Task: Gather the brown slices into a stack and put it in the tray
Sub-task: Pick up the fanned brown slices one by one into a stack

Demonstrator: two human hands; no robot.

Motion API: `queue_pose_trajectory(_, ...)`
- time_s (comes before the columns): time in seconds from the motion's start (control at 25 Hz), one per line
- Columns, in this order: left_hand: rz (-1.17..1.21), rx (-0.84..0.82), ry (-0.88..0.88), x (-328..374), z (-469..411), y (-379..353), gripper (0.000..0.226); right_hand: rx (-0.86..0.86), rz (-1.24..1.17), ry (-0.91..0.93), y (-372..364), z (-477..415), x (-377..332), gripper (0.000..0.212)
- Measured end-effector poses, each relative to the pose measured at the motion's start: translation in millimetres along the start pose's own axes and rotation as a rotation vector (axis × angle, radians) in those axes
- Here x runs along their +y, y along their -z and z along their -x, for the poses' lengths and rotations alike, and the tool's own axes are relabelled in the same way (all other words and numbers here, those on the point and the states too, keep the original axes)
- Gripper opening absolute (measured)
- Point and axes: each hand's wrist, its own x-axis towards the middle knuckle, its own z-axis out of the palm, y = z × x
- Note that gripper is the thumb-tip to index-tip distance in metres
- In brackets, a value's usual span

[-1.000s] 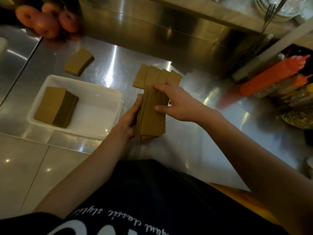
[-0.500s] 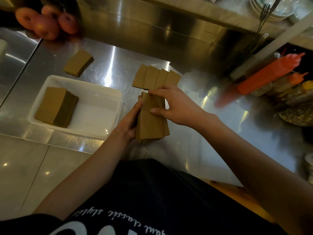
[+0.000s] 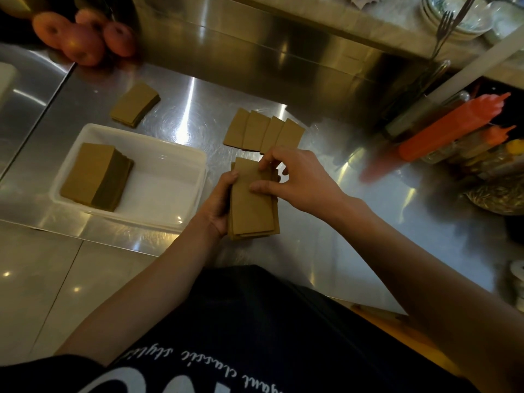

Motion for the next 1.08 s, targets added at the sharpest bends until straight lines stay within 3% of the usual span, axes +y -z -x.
queue_pose_trajectory(0.12, 0.082, -0.008, 0.008, -5.3, 1.4, -0.6, 0.118, 0.017, 0.001, 0.039, 0.8, 1.0, -4.5, 0.033)
queue_pose_trajectory(0.24, 0.2, -0.111, -0.018, -6.8, 6.4, -1.8, 0.097, 0.081, -0.038, 0.055, 1.8, -1.6, -9.5, 0.026)
queue_pose_trajectory(0.32, 0.28, -0.185, 0.003, -4.7, 10.3, -4.8, 0.095, 0.169, -0.076, 0.056, 4.5, -7.1, -6.2, 0.021)
queue_pose_trajectory(0.48, 0.398, -0.249, 0.007, 1.7, 10.4, 0.8, 0.106, 0.252, -0.121, -0.099, 6.6, -27.2, 27.0, 0.022)
queue_pose_trajectory(0.68, 0.299, -0.187, -0.026, 11.2, 3.6, 12.9, 0.119, 0.144, -0.083, -0.342, 1.6, -61.5, 86.8, 0.043)
queue_pose_trajectory(0.88, 0.289, -0.109, -0.019, 25.7, -4.3, 26.3, 0.114, -0.042, 0.035, -0.512, 4.1, -109.9, 123.6, 0.07)
queue_pose_trajectory(1.08, 0.253, -0.072, -0.088, 40.3, -12.7, 36.5, 0.087, -0.183, 0.362, -0.409, -0.5, -147.3, 150.6, 0.054)
